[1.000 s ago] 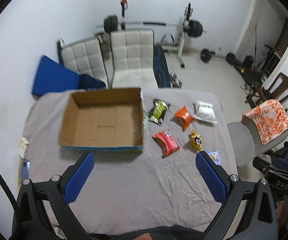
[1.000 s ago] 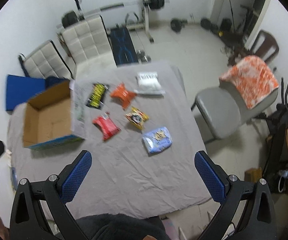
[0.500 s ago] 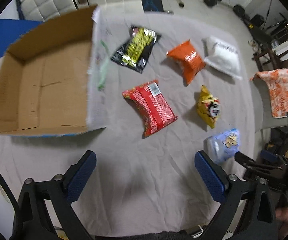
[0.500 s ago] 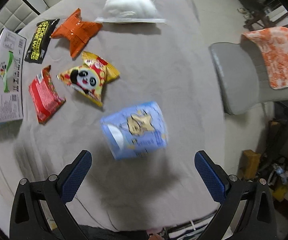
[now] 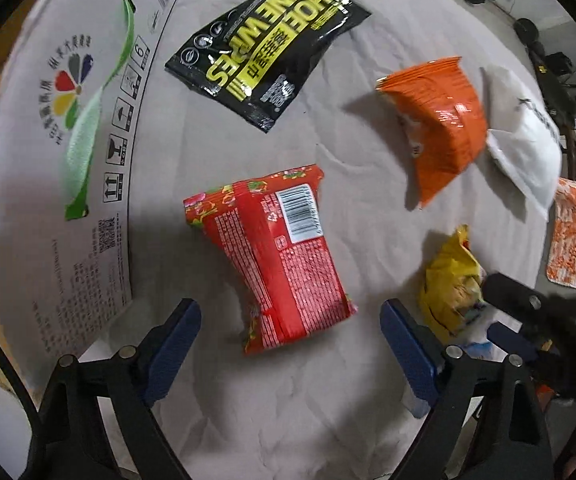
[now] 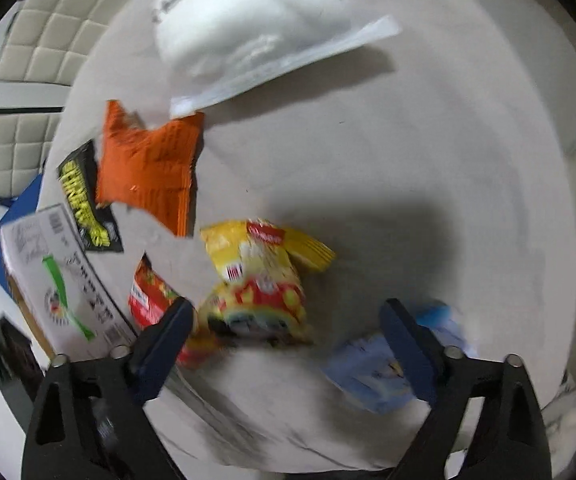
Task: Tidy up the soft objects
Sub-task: 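Grasp the yellow panda packet with the right tool while the left tool grasps the red packet, then carry both packets over the cardboard box with both tools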
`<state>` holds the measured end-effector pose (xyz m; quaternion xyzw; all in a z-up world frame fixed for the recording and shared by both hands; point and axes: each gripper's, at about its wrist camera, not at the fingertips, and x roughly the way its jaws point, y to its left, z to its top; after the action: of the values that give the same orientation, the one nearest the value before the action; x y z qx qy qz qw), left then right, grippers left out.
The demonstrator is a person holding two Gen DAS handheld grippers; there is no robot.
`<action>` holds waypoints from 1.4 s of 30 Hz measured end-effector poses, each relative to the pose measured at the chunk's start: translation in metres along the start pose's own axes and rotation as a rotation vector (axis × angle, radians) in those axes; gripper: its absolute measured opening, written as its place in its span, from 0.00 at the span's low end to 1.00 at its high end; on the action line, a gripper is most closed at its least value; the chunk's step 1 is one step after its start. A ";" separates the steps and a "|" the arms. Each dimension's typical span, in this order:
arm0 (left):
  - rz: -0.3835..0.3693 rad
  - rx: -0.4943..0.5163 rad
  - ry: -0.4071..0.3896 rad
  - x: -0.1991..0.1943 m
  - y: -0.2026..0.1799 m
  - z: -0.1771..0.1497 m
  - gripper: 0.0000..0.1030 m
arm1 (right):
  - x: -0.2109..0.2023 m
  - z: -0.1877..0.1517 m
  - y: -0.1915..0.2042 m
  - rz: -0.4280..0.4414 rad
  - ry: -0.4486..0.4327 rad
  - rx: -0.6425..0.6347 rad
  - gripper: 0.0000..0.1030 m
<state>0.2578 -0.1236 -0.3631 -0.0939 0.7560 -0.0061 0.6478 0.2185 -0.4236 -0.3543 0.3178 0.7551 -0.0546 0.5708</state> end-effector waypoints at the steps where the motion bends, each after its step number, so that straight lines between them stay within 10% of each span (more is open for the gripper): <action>1: 0.004 -0.006 0.005 0.002 0.001 0.000 0.89 | 0.008 0.003 0.003 -0.006 0.020 0.007 0.83; 6: 0.017 -0.023 0.023 0.011 0.006 0.000 0.89 | 0.032 0.004 0.013 -0.024 0.118 -0.039 0.53; 14: 0.000 0.000 0.074 0.039 -0.007 0.012 0.89 | 0.015 -0.021 0.039 -0.395 -0.048 -0.399 0.51; 25: 0.116 0.190 0.013 0.038 -0.042 0.008 0.46 | 0.014 -0.022 0.022 -0.312 -0.033 -0.367 0.51; 30: 0.208 0.336 -0.022 0.044 -0.071 -0.012 0.48 | 0.016 -0.029 0.033 -0.332 -0.052 -0.376 0.52; 42: -0.003 0.036 0.078 0.075 0.006 0.003 0.62 | -0.011 -0.030 0.002 -0.254 -0.021 -0.275 0.66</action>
<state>0.2497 -0.1288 -0.4376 -0.0830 0.7803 -0.0243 0.6194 0.1958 -0.4132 -0.3337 0.1383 0.7836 -0.0256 0.6052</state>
